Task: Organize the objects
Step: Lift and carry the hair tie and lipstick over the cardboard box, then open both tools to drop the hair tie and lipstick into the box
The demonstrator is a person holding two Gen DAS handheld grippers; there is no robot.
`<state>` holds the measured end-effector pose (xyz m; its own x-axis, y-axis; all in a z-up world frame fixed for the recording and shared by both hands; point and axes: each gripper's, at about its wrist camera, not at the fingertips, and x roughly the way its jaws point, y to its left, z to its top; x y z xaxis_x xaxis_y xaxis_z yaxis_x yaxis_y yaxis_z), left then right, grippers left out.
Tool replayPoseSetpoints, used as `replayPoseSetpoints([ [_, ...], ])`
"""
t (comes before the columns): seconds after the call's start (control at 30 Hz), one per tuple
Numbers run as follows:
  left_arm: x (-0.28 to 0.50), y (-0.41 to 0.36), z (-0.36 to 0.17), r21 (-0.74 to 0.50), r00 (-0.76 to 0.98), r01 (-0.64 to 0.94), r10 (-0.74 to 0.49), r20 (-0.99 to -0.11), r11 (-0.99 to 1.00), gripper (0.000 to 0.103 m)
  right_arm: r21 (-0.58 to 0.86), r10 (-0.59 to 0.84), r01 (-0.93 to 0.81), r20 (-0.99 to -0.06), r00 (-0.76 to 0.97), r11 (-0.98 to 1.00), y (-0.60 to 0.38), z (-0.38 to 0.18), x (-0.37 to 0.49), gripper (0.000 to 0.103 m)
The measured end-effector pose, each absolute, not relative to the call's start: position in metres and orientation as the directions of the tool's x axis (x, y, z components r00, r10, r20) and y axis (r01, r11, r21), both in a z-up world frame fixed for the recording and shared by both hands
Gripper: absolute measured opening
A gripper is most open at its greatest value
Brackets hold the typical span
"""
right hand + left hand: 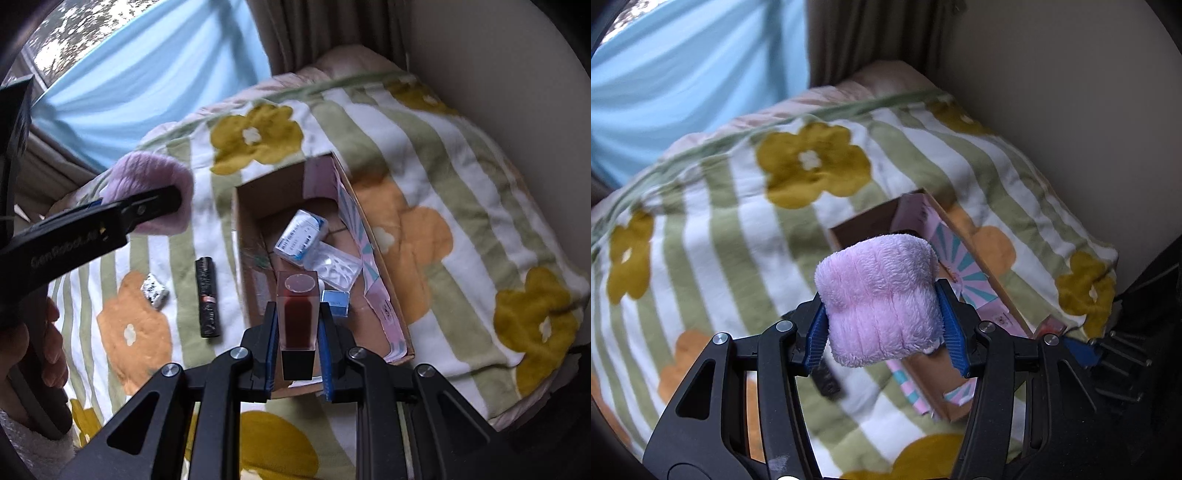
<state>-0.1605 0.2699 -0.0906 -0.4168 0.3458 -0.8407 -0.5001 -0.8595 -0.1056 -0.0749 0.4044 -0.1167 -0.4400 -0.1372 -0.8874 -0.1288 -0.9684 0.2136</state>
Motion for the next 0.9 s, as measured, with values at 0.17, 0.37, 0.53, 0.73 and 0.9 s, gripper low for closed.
replayPoseSetpoints([
  [0.17, -0.186, 0.309, -0.126, -0.098, -0.368, -0.555, 0.350, -0.861, -0.826, 0.050, 0.260, -0.171, -0.175, -0.897, -0.408, -0.949, 0.415, -0.154, -0.092, 0.018],
  [0.37, -0.210, 0.351, -0.179, -0.097, -0.309, -0.612, 0.351, -0.884, -0.785, 0.050, 0.285, -0.199, -0.205, -0.912, -0.359, -0.936, 0.419, -0.197, -0.107, 0.018],
  [0.53, -0.224, 0.377, -0.225, -0.111, -0.257, -0.640, 0.348, -0.902, -0.760, 0.050, 0.290, -0.208, -0.223, -0.921, -0.331, -0.931, 0.420, -0.222, -0.113, 0.018],
  [0.73, -0.232, 0.392, -0.249, -0.112, -0.227, -0.662, 0.340, -0.913, -0.741, 0.050, 0.297, -0.220, -0.229, -0.925, -0.309, -0.927, 0.422, -0.234, -0.116, 0.018],
  [0.9, -0.237, 0.401, -0.257, -0.115, -0.204, -0.682, 0.339, -0.918, -0.722, 0.076, 0.322, -0.241, -0.256, -0.923, -0.301, -0.912, 0.425, -0.241, -0.118, 0.025],
])
